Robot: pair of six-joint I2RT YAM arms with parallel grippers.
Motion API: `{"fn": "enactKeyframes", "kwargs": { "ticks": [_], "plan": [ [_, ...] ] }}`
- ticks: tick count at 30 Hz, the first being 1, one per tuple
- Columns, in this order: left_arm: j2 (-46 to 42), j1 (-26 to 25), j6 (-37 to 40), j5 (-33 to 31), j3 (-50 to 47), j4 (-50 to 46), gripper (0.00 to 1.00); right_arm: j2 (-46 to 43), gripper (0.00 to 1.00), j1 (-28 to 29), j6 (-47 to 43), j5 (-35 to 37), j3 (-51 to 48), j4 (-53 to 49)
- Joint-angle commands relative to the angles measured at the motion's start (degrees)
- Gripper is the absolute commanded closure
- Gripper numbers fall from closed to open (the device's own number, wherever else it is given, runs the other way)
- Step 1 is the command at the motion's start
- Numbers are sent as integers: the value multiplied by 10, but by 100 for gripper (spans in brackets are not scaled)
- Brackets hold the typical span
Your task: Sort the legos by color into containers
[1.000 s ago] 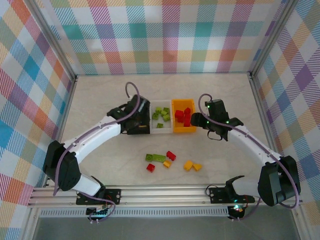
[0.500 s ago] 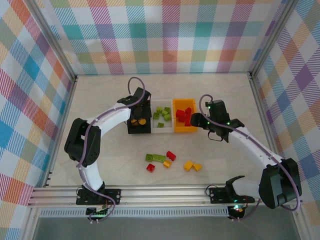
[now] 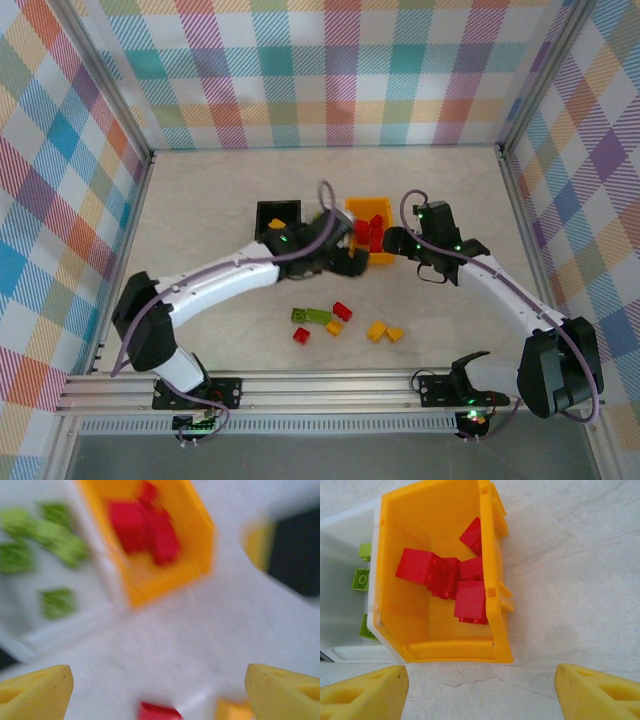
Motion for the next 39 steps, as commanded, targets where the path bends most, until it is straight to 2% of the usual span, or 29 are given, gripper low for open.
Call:
{"fn": "enactKeyframes", "kwargs": {
  "ticks": [1,4,7,16,23,31,34,39],
  "plan": [
    [44,-61,20,32,-9,-38,11,-15,23,-6,7,-5,-8,9],
    [74,-105,29,56,-7,-22,11,-17,22,-9,5,-6,-10,7],
    [105,-124,36,62,-6,-15,11,-21,23,-12,5,-7,-11,6],
    [163,-134,46,58,-8,6,18,-29,23,-16,4,-8,-12,2],
    [195,-137,51,74,-2,17,31,-29,23,-20,6,-12,-12,3],
    [215,-137,53,97,2,26,32,-29,23,-21,5,-13,-11,3],
    [224,-136,55,97,5,25,39,-29,23,-21,7,-12,-12,4],
    [217,-137,54,93,4,29,58,-25,23,-21,6,-13,-12,4]
  ]
}}
